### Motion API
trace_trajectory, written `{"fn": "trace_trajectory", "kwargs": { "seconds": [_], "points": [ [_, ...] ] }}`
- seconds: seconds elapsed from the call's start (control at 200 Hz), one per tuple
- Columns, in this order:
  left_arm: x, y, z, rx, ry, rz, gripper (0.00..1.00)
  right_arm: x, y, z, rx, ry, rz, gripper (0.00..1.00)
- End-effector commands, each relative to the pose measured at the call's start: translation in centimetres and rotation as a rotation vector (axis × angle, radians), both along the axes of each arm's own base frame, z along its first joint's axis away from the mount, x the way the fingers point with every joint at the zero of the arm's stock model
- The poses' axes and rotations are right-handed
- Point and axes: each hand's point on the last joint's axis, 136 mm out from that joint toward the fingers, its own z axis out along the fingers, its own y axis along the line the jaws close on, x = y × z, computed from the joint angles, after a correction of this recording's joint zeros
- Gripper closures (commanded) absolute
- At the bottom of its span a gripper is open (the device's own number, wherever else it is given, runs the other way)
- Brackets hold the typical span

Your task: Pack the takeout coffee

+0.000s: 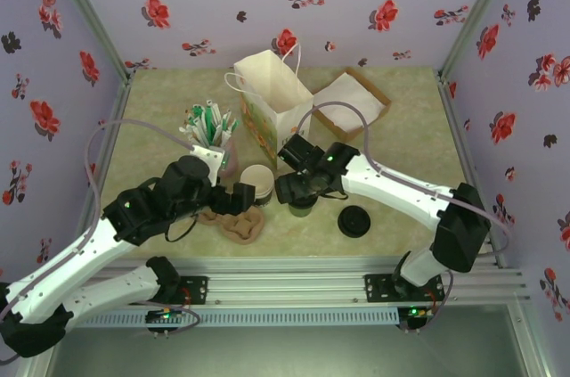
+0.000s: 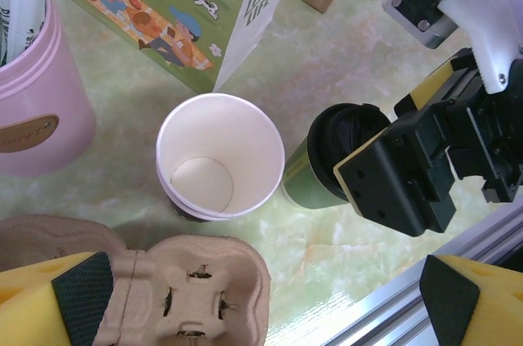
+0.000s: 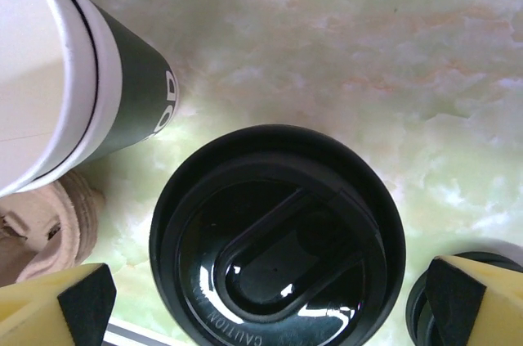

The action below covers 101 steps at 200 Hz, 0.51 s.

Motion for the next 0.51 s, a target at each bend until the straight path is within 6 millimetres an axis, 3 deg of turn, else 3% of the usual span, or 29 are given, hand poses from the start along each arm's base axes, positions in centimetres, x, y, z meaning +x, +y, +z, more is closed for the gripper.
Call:
{"fn": "trace_trajectory", "kwargs": {
  "seconds": [0.0, 0.5],
  "points": [
    [0.2, 0.6, -0.2, -0.003, -0.001, 0.034, 0.01, 0.1, -0.2, 0.0, -0.054, -0.011, 0.025, 0.01],
    [0.4, 0.8, -0.4, 0.002, -0.001, 0.041, 0.01, 0.2, 0.4, -1.8, -0.110, 0.013, 0.043, 0.01]
  ]
}}
